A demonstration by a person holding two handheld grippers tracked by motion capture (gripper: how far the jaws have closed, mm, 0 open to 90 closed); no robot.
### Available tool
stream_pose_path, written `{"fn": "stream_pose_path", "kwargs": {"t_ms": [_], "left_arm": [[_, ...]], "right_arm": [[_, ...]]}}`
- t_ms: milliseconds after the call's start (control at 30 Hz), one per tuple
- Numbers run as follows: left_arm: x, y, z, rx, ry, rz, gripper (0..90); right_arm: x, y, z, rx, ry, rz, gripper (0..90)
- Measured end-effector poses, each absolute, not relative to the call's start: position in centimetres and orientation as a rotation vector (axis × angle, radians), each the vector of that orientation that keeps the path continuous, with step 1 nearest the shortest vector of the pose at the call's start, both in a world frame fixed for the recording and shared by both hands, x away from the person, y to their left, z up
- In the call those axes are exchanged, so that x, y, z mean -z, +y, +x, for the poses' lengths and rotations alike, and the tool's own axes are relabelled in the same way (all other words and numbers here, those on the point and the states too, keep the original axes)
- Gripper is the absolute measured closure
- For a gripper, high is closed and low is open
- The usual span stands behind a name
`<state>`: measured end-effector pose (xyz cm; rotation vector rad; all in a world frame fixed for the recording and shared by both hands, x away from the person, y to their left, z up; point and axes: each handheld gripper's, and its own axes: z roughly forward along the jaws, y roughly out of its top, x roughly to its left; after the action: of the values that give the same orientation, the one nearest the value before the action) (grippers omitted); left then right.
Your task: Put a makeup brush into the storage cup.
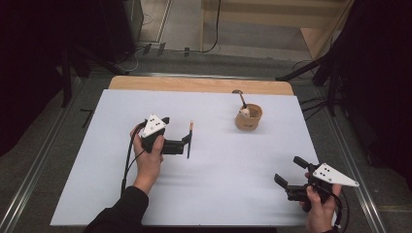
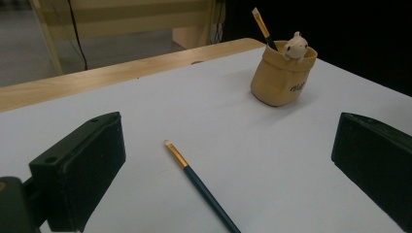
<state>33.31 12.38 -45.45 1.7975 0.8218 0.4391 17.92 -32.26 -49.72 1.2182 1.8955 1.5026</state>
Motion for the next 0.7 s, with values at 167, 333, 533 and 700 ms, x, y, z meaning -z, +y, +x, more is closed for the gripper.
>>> {"fn": "stream_pose_path", "kwargs": {"t_ms": [167,333,533,700], "left_arm": [[45.5,12.0,33.7,-0.437,0.832,1.811,0.0],[45.3,11.5,34.2,-0.408,0.853,1.825,0.0],[44.8,10.8,34.9,-0.394,0.847,1.853,0.0],[44.9,10.5,35.5,-0.374,0.863,1.887,0.0]], "right_arm": [[49.8,-32.3,17.9,-1.502,1.896,1.219,0.0],[49.8,-32.4,17.9,-1.502,1.895,1.22,0.0],[49.8,-32.4,17.9,-1.499,1.898,1.22,0.0],[49.8,-32.4,17.9,-1.501,1.898,1.219,0.0]]}}
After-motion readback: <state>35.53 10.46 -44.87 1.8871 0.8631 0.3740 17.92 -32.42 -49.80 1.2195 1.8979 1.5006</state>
